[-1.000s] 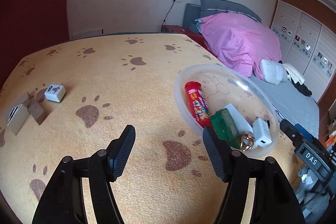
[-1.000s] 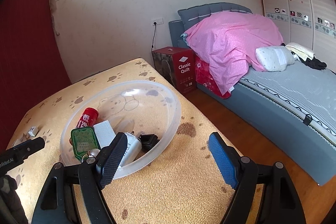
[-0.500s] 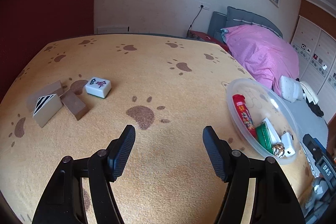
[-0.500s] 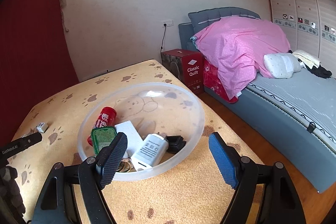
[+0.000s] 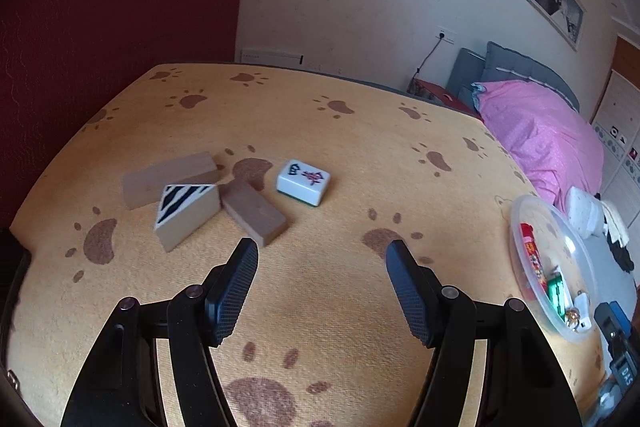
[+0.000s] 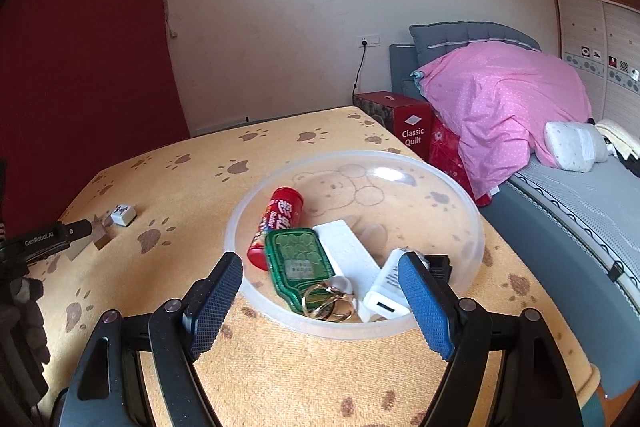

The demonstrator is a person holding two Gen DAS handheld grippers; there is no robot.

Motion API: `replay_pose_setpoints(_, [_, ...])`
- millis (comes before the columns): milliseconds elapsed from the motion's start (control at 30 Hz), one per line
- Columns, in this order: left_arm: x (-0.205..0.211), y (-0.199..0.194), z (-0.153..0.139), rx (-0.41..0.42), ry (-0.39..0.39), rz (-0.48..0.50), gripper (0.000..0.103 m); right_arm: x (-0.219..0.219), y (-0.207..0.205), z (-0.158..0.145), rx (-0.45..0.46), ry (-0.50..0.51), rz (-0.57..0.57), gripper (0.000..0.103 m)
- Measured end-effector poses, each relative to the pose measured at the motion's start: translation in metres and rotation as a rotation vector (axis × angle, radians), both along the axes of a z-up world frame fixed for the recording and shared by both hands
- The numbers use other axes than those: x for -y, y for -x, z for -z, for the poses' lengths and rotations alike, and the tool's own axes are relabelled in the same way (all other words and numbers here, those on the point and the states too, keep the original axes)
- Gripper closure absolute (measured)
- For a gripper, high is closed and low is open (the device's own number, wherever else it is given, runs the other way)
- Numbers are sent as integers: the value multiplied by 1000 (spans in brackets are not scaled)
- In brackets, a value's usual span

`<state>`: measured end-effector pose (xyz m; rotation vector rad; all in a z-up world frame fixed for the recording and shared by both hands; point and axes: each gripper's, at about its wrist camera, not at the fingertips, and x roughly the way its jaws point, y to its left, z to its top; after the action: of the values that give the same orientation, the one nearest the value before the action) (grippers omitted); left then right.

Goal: Organize rigid objects
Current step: 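Grasp the zebra-striped triangular block with the left gripper, then grasp the brown rectangular block with the right gripper while the left holds the zebra block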

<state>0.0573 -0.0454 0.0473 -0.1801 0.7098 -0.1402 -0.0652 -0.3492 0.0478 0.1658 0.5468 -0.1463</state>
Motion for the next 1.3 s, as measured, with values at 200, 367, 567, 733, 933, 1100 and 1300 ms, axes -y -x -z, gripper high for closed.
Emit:
replay_pose_setpoints(200, [-36, -10, 4, -14, -4, -97, 35, -20, -5, 3, -24, 5, -60, 19])
replay_pose_setpoints(367, [-59, -20, 9, -31, -17, -160, 35, -34, -6, 7, -45, 6, -105, 19])
replay_pose_setpoints(567, [-73, -37, 16, -55, -37, -178, 35, -45, -8, 10, -62, 15, -133, 19])
replay_pose_setpoints(733, [-73, -53, 24, -78, -67, -140, 37, -52, -12, 11, -75, 24, -148, 19])
replay_pose_setpoints(933, [-74, -62, 30, -81, -37, -85, 59, -62, -16, 15, -102, 35, -171, 19])
replay_pose_setpoints(1100, [-78, -61, 30, -69, 0, -69, 59, -74, -22, 16, -126, 39, -208, 19])
replay_pose_setpoints(1300, [-79, -48, 23, -15, 7, -85, 60, -95, -41, 13, -163, 17, -300, 19])
